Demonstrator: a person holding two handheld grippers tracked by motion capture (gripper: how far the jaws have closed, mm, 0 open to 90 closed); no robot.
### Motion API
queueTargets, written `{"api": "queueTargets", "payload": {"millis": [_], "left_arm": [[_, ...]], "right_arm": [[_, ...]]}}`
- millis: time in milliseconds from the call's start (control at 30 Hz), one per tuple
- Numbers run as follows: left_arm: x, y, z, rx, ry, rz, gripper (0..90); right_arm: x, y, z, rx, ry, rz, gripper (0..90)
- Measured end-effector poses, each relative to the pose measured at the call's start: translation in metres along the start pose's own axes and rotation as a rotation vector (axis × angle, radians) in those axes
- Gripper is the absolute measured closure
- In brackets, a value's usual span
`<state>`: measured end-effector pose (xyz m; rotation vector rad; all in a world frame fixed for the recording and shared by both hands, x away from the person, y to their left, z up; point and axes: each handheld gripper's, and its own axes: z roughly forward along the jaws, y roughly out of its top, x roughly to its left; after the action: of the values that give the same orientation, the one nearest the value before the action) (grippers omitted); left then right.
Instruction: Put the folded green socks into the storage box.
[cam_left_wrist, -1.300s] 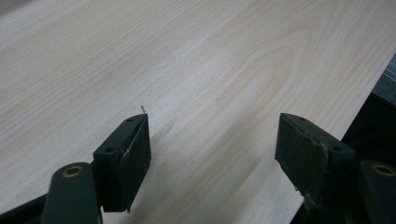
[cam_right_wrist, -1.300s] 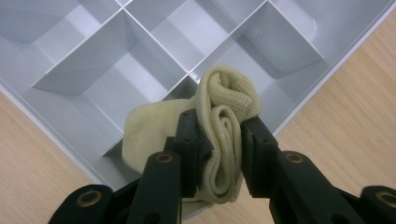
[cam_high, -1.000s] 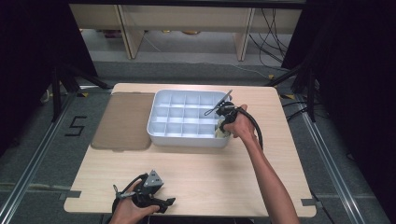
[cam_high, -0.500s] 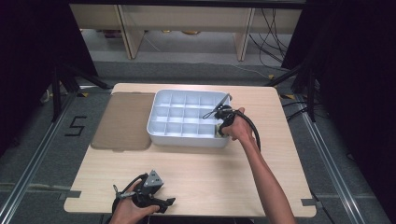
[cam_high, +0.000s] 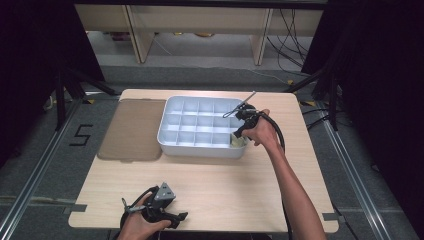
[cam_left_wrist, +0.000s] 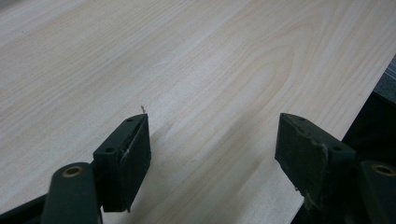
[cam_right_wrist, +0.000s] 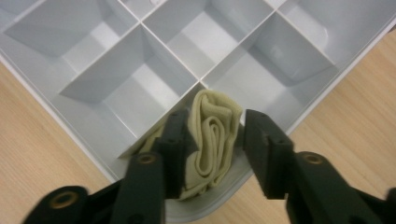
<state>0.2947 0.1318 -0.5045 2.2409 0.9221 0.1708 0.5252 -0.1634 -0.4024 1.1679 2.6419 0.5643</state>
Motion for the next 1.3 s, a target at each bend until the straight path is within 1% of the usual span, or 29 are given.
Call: {"api": "queueTargets", "payload": {"millis": [33,67,100,133,167,200,233,267,300,333,400,433,467,533,567,600,633,767,800,900,933,1000,1033,1067,1100,1133,1200,1267,1300], "left_arm": [[0.001,0.000,0.000,-0.007,0.000,0.010,26.2],[0.000,0.000,0.001,-0.005,0.000,-0.003,26.2],[0.001,0.000,0.000,0.003,-0.001,-0.001,26.2],[0.001,0.000,0.000,0.002,0.002,-0.002,26.2],[0.001,0.000,0.000,0.004,0.002,-0.001,26.2],[0.001,0.000,0.000,0.003,0.002,-0.001,26.2],[0.001,0.000,0.000,0.004,0.002,0.005,26.2],[0.001,0.000,0.000,0.003,-0.001,-0.001,26.2],[0.001,0.000,0.000,0.003,-0.002,-0.001,26.2],[0.000,0.000,0.000,0.004,-0.002,-0.001,26.2],[0.001,0.000,0.000,0.005,-0.003,0.001,26.2],[0.000,-0.001,0.001,-0.002,0.000,-0.008,26.2],[0.001,0.000,0.000,0.009,0.009,0.000,26.2],[0.000,-0.001,0.000,0.006,0.000,0.008,26.2],[0.001,0.000,-0.001,0.019,-0.001,0.013,26.2],[0.000,0.000,0.000,0.014,0.002,0.013,26.2],[0.000,0.000,0.000,0.010,0.011,0.011,26.2],[0.000,0.000,-0.001,0.012,0.001,0.012,26.2],[0.000,0.000,0.000,0.004,0.002,0.004,26.2],[0.000,0.000,-0.001,0.002,-0.001,0.014,26.2],[0.001,0.000,-0.001,0.011,0.000,0.024,26.2],[0.000,0.000,-0.001,0.003,0.000,0.009,26.2],[0.000,0.000,-0.001,0.002,0.001,0.007,26.2],[0.001,0.000,-0.002,0.013,0.002,0.019,26.2],[0.001,0.001,-0.002,0.011,0.001,0.025,26.2],[0.001,0.000,-0.002,0.004,0.002,0.016,26.2],[0.001,0.000,-0.001,-0.003,0.004,0.015,26.2],[0.001,0.000,-0.001,-0.003,0.002,0.020,26.2],[0.001,0.000,0.000,-0.003,0.002,0.020,26.2]], "right_arm": [[0.000,0.000,-0.001,0.000,0.015,0.006,68.6],[0.000,0.000,-0.001,0.001,0.024,0.008,73.5],[0.000,0.000,0.000,-0.007,0.020,-0.013,76.5],[0.001,0.000,0.001,-0.001,0.022,-0.020,78.5],[0.003,0.000,0.002,0.017,0.018,-0.001,81.3],[0.003,0.000,0.005,0.014,0.016,-0.023,83.3],[0.005,0.000,0.008,0.032,0.020,-0.016,84.5],[0.006,0.000,0.011,0.055,0.017,-0.010,85.1],[0.006,0.000,0.015,0.053,0.006,-0.033,85.3],[0.007,0.001,0.018,0.063,-0.002,-0.036,85.5],[0.008,0.000,0.024,0.082,0.004,-0.035,85.7],[0.008,0.000,0.027,0.076,0.002,-0.048,85.8],[0.009,0.000,0.031,0.092,0.000,-0.043,85.9],[0.011,0.000,0.036,0.108,-0.002,-0.039,86.0],[0.011,0.001,0.039,0.109,0.002,-0.043,86.1],[0.012,0.001,0.040,0.119,-0.001,-0.033,86.1],[0.012,0.000,0.042,0.127,-0.005,-0.035,86.2],[0.012,0.000,0.048,0.146,-0.004,-0.033,86.3],[0.012,0.000,0.049,0.151,-0.006,-0.037,86.3],[0.013,0.000,0.050,0.150,-0.005,-0.030,86.1],[0.012,0.000,0.049,0.150,-0.004,-0.028,85.9],[0.010,0.000,0.046,0.137,0.008,-0.027,84.8],[0.009,-0.001,0.044,0.126,0.013,-0.020,83.7],[0.008,-0.001,0.041,0.118,0.019,-0.009,82.3],[0.007,-0.001,0.038,0.101,0.018,-0.011,81.1],[0.005,-0.002,0.036,0.086,0.021,-0.011,79.9],[0.003,-0.002,0.029,0.069,0.030,0.038,78.3],[0.000,-0.002,0.023,0.052,0.032,0.045,76.3],[-0.002,-0.002,0.020,0.034,0.024,0.038,76.0]]}}
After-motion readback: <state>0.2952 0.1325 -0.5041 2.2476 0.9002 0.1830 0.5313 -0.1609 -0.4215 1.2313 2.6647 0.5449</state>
